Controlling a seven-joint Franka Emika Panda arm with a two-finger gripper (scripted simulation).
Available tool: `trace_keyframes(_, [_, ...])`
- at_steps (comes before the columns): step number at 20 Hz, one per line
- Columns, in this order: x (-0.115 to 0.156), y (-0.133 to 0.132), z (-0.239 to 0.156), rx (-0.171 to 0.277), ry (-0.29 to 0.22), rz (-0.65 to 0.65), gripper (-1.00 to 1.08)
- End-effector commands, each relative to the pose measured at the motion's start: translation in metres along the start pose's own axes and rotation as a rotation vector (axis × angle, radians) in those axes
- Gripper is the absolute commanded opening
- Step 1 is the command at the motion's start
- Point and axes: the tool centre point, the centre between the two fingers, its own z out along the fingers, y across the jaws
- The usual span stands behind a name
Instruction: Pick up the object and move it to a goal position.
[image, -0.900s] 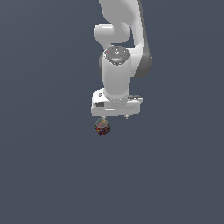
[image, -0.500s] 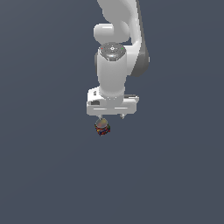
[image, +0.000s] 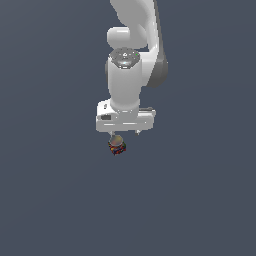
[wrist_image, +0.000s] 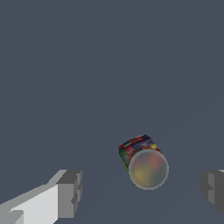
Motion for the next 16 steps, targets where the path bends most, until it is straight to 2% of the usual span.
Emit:
trace_keyframes(1, [-0.002,0.002,0.004,0.000,-0.001,-0.017,1.00])
trace_keyframes(8, [-0.010,0.011,0.022,0.004,-0.004,-0.108,1.00])
trace_keyframes(16, [-0.026,0.026,0.055,0.012,-0.008,-0.271,1.00])
